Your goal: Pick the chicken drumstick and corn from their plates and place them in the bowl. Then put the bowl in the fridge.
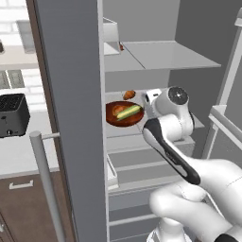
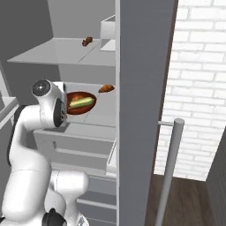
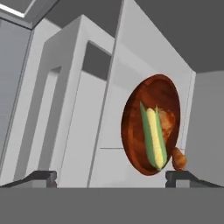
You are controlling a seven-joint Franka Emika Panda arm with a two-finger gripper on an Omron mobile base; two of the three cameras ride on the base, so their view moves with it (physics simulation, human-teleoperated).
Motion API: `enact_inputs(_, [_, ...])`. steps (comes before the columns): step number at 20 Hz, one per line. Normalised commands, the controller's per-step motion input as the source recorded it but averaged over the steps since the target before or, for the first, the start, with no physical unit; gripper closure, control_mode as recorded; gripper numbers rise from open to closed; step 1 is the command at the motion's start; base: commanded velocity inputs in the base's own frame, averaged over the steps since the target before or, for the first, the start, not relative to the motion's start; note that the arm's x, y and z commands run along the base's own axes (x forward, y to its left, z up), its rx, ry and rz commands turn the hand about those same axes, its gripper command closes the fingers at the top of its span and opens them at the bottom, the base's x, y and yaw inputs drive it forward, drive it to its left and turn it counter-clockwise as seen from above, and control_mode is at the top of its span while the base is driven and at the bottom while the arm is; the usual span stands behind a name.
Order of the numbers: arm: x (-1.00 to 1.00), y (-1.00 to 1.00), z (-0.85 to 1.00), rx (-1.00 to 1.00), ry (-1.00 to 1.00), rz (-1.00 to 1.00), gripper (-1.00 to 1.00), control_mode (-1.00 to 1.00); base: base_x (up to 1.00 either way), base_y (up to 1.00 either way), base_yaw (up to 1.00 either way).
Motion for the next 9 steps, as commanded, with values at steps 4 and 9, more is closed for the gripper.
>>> enact_inputs(4, [-0.49,-0.33,0.51,-0.01,0.1,0.0,-1.0,-1.0,0.0,0.0,0.0])
enact_inputs(9, [-0.73,-0.37,0.43,-0.07,0.2,0.0,-1.0,-1.0,0.0,0.0,0.0])
